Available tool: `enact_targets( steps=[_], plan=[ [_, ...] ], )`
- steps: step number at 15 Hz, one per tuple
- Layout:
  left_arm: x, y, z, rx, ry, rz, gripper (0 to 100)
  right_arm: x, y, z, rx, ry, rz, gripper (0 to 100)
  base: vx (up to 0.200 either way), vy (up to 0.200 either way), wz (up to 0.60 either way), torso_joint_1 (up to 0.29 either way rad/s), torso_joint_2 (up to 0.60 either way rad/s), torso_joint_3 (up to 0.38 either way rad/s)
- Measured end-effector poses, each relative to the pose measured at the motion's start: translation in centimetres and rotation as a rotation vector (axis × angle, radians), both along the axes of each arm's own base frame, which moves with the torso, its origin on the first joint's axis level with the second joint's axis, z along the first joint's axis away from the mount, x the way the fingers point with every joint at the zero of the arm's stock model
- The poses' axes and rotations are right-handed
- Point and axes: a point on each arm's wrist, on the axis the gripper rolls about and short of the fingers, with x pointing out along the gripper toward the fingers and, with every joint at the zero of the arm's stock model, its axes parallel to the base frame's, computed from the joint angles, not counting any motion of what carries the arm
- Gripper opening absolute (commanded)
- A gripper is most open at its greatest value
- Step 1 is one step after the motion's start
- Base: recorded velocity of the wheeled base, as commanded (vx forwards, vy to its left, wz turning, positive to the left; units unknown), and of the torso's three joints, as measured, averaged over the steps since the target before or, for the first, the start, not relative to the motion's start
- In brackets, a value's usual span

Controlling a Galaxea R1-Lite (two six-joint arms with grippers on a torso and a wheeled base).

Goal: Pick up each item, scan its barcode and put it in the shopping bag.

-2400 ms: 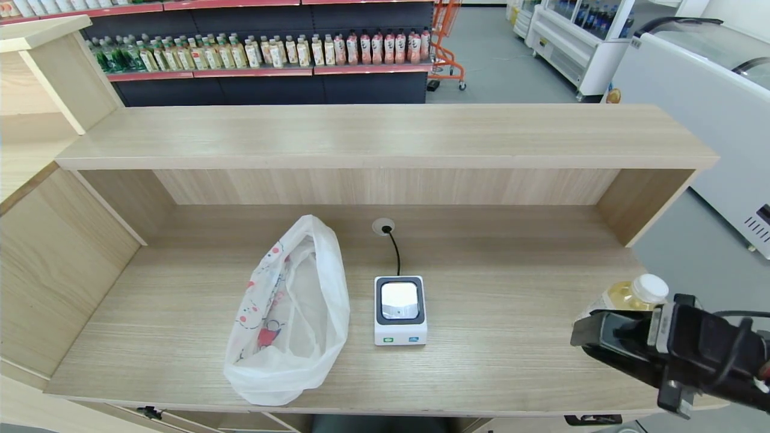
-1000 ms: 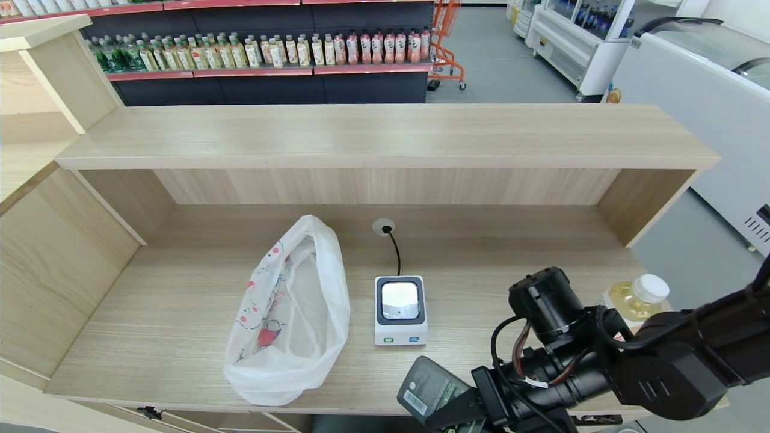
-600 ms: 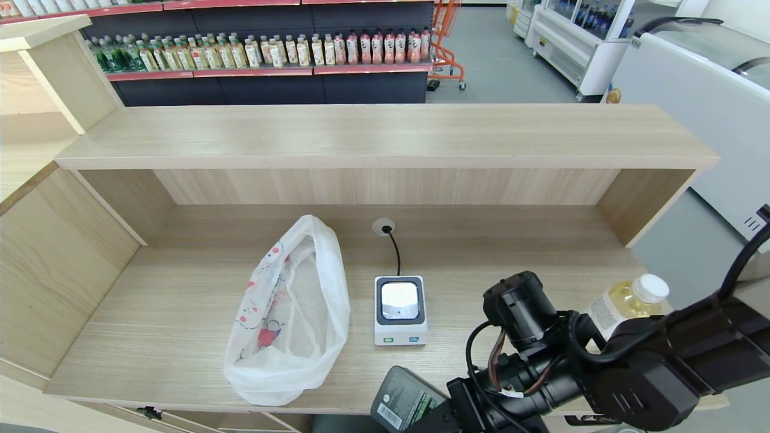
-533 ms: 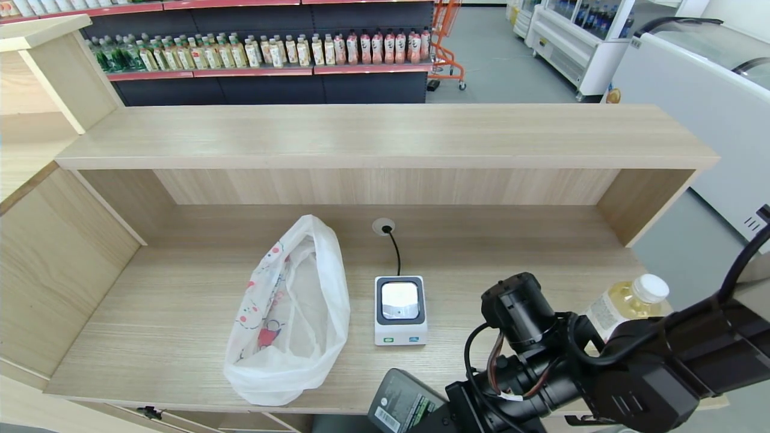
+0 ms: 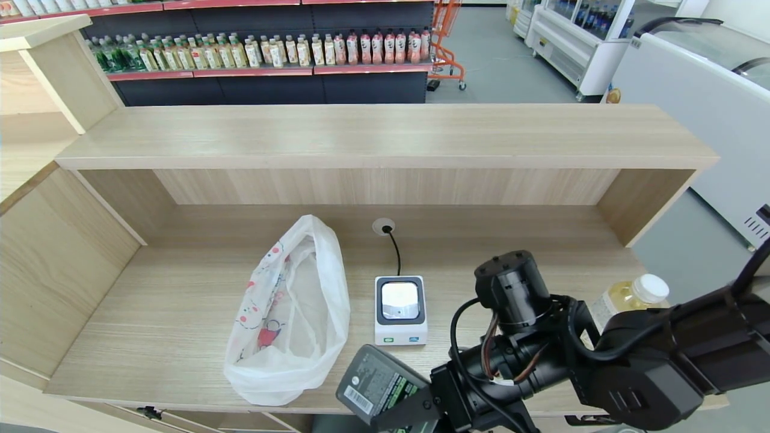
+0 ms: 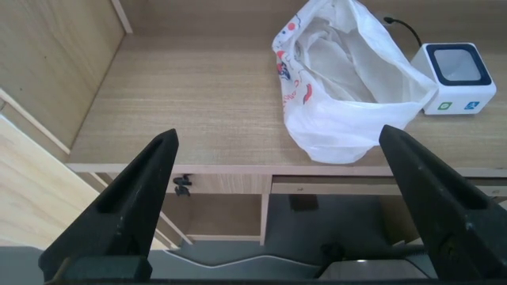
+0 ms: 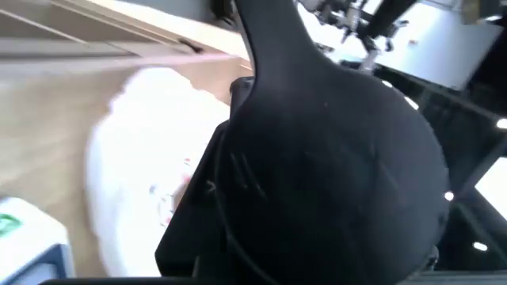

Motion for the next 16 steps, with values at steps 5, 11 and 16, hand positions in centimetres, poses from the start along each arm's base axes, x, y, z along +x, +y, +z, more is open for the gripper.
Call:
enact_targets(
  steps=[5, 11, 16],
  plan=[
    [0.0, 0.0, 0.0, 0.000, 0.000, 0.000, 100, 0.2, 0.4, 0.5, 0.062, -0.031, 0.039, 0, 0.000, 0.000, 0.00, 0.000, 0.00, 0.000],
    [0.0, 0.0, 0.0, 0.000, 0.000, 0.000, 100, -0.2, 0.3, -0.2, 0.049, -0.022, 0.058, 0, 0.000, 0.000, 0.00, 0.000, 0.00, 0.000],
    [0.0, 0.0, 0.0, 0.000, 0.000, 0.000, 100, 0.0, 0.4, -0.9, 0.035, -0.005, 0.058, 0, 0.000, 0.000, 0.00, 0.000, 0.00, 0.000]
  ],
)
